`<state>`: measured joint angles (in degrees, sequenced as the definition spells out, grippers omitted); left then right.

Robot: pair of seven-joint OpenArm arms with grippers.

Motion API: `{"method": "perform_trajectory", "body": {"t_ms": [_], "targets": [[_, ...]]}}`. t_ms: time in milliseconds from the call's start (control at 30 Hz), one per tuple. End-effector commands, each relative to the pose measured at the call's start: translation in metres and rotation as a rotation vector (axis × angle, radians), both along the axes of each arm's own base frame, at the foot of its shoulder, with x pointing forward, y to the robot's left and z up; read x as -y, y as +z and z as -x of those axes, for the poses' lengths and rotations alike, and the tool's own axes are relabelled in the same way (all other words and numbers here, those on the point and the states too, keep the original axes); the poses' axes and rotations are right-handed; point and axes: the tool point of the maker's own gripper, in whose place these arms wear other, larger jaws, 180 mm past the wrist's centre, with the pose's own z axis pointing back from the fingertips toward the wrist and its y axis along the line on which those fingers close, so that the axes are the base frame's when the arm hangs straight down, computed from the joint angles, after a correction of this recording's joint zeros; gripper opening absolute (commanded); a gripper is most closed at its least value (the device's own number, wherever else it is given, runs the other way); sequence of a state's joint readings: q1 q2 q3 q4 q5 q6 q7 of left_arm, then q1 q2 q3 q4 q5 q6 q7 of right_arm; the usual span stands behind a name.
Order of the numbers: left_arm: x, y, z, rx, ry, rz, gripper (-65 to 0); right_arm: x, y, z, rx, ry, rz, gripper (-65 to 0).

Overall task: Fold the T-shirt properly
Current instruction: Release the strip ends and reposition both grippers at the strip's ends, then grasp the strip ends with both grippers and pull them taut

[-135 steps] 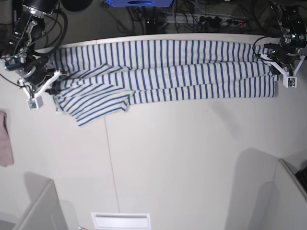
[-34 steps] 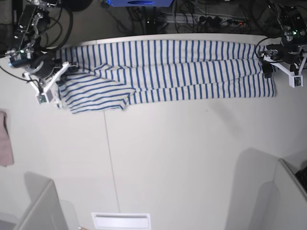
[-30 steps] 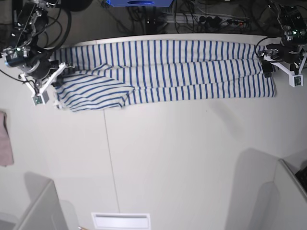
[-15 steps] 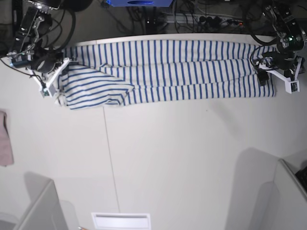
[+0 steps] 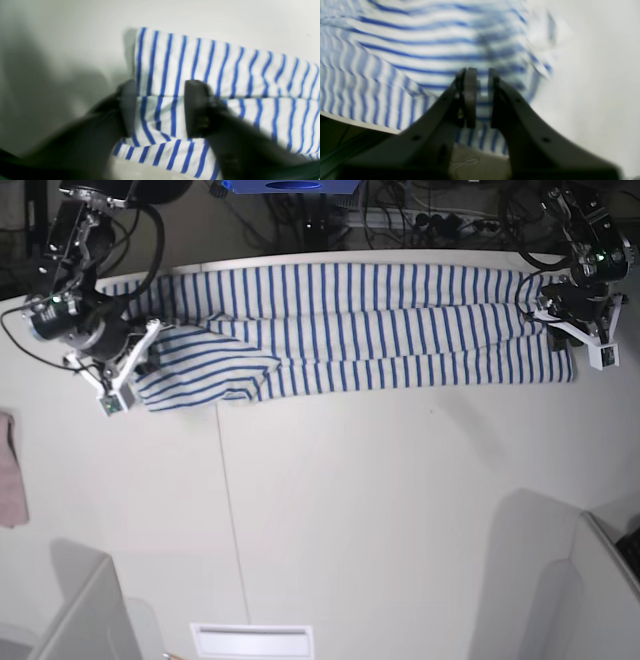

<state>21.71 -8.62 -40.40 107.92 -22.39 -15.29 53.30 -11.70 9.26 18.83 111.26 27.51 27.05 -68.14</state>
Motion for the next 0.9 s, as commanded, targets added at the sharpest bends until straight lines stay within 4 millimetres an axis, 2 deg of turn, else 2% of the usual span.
{"method": "perform_trajectory", "body": {"t_ms": [0,33,167,267,400,467,667,767,867], "targets": [[-0.005,0.010,-0.006,0.032,-0.004,-0.026,-57.1,0.001,0.000,-0.007,0.013,0.019,0.004,-65.0],[-0.006,0.005,-0.005,0.022,0.002,-0.018,-64.5,-0.002,-0.008,-0.009,-0.005,0.026,-0.007,-65.0],[-0.014,-0.031,0.005,-0.056,0.058,0.045,-65.0,0.003,-0.039,-0.013,-0.072,-0.011,-0.055,-65.0],[-0.023,-0.050,0.015,-0.117,0.084,0.033,-65.0,0.019,-0.054,-0.016,-0.097,-0.036,-0.051,-65.0],[-0.019,-0.066,0.000,-0.133,0.060,0.013,-65.0,0.034,-0.071,-0.032,-0.109,-0.089,-0.082,-65.0],[-0.016,-0.067,-0.016,-0.123,0.050,0.014,-65.0,0.039,-0.077,-0.042,-0.112,-0.114,-0.099,-65.0],[-0.014,-0.064,-0.060,-0.063,0.070,0.065,-65.0,0.046,-0.075,-0.085,-0.060,-0.169,-0.155,-65.0],[-0.013,-0.056,-0.078,-0.032,0.070,0.077,-65.0,0.050,-0.064,-0.103,-0.037,-0.173,-0.157,-65.0],[-0.016,-0.037,-0.080,-0.034,0.076,0.074,-65.0,0.049,-0.045,-0.110,0.004,-0.143,-0.138,-65.0]]}}
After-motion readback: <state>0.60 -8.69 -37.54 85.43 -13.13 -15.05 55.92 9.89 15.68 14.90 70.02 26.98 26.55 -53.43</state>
